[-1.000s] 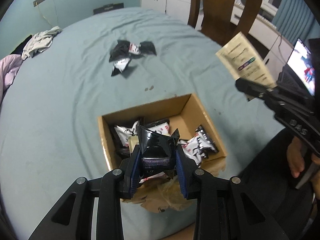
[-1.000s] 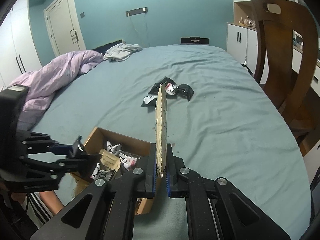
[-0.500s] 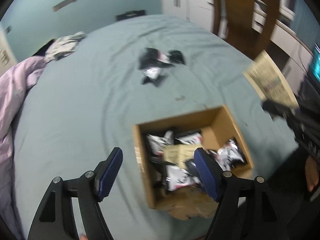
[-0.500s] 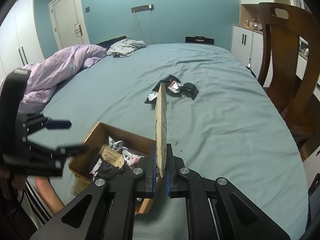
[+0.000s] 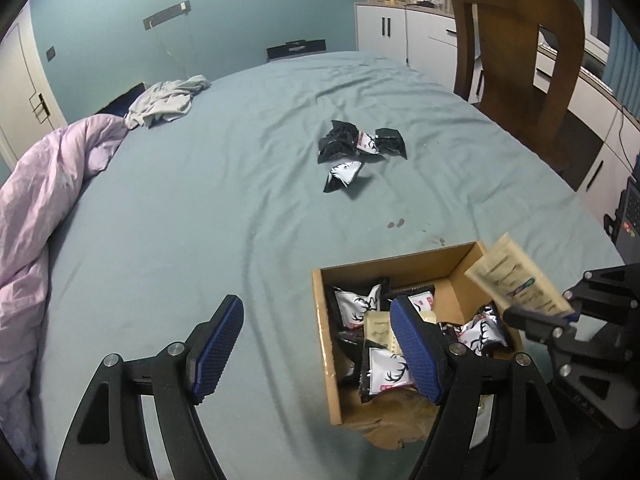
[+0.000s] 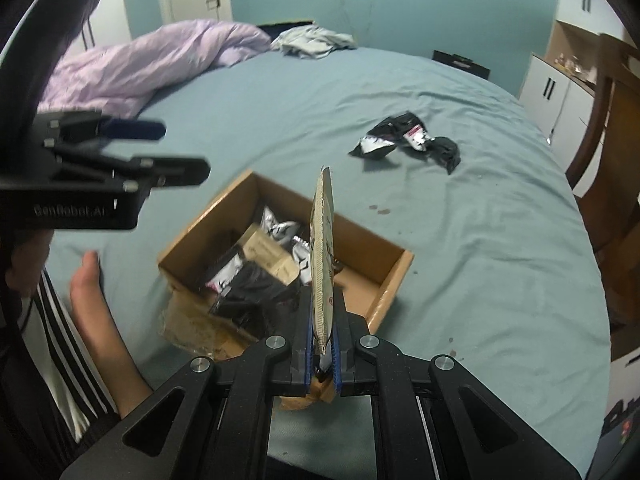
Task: Organize snacks
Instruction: 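Lower the tan packet into the box and open the right gripper, then move the open right gripper to the remaining packets and grasp a black packet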
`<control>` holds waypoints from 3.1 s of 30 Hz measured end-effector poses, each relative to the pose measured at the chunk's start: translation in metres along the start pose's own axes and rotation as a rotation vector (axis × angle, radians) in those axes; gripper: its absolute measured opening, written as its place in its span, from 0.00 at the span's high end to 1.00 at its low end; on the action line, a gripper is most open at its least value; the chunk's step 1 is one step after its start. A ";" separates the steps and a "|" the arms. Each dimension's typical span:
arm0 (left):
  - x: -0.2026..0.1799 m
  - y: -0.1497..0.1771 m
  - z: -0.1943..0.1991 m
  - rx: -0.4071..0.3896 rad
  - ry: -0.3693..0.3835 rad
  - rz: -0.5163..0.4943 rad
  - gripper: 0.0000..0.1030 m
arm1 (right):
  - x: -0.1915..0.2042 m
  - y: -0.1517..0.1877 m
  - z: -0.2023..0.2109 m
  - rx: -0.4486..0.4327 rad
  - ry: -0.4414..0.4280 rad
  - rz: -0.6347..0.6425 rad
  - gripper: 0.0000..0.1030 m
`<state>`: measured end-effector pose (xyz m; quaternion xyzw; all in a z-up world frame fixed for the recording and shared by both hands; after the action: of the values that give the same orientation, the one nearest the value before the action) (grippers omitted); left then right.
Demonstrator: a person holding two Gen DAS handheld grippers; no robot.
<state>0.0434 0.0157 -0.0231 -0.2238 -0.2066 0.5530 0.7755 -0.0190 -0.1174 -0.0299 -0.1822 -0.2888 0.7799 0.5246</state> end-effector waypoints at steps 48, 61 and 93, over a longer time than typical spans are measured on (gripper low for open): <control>-0.007 -0.001 0.014 -0.032 -0.024 -0.023 0.25 | -0.055 0.000 0.041 -0.202 0.319 -0.300 0.15; -0.012 -0.009 0.009 -0.029 0.000 -0.011 0.25 | -0.108 -0.033 -0.017 -0.147 0.271 -0.346 0.16; -0.017 -0.003 -0.027 0.132 0.160 0.055 0.22 | -0.168 -0.139 -0.215 -0.049 0.204 -0.180 0.16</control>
<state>0.0563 -0.0046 -0.0447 -0.2214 -0.1008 0.5667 0.7872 0.2706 -0.1779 -0.1090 -0.2466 -0.2681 0.6997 0.6146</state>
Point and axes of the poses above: each gripper's, at about its wrist camera, not at the fingertips, and z roughly against the way its jaws point, x to its left, y to its underside, the point moved 5 cm from there along -z, roughly the way its jaws point
